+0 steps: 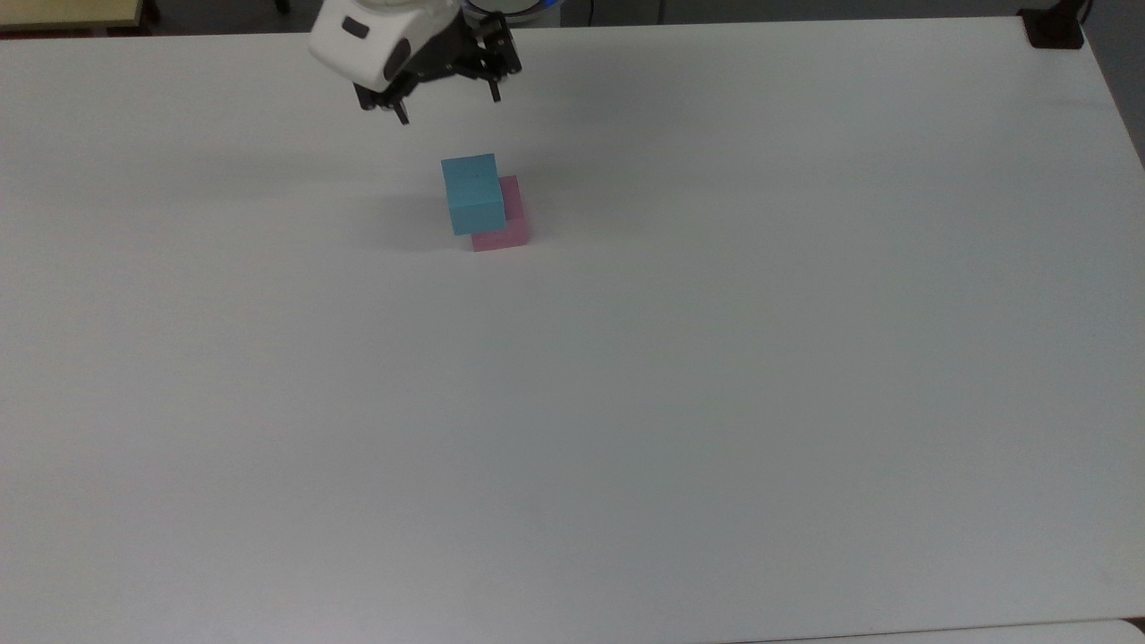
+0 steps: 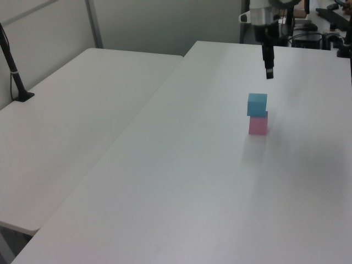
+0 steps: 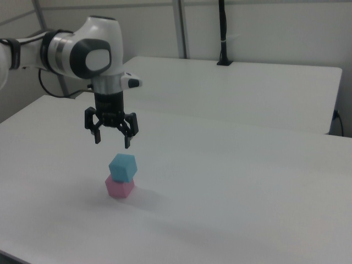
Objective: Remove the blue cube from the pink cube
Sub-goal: 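Lower the open gripper onto the light blue cube atop the pink cube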
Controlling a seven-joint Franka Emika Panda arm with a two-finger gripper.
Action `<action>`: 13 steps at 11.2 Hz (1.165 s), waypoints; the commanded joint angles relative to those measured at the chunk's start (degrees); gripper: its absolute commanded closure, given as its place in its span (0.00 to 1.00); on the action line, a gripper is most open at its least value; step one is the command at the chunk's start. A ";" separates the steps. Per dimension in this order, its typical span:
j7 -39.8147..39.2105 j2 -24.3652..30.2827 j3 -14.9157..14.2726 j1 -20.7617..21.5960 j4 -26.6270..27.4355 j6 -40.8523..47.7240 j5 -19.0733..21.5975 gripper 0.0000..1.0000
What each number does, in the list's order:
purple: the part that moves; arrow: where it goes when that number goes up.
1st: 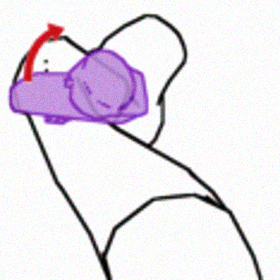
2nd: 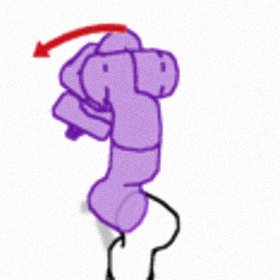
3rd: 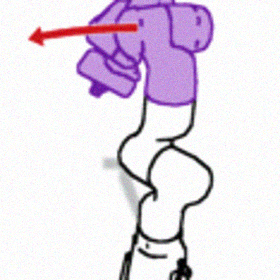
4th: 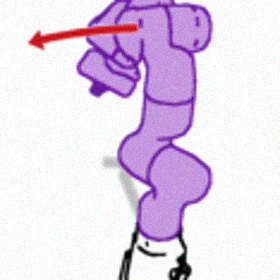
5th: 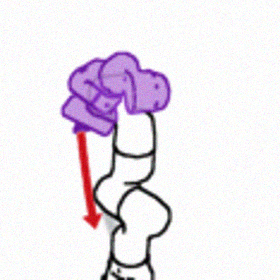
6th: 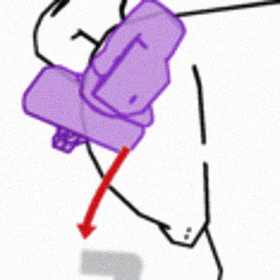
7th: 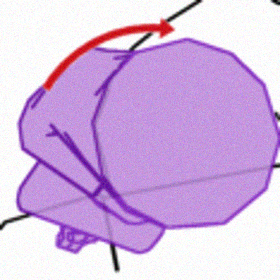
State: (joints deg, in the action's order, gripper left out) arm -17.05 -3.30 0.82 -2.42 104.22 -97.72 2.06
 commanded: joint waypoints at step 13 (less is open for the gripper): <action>9.75 -4.34 -0.21 2.59 7.75 -14.69 -6.18 0.12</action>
State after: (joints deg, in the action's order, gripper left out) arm -9.68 -7.78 0.79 -0.12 110.12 -110.14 -2.03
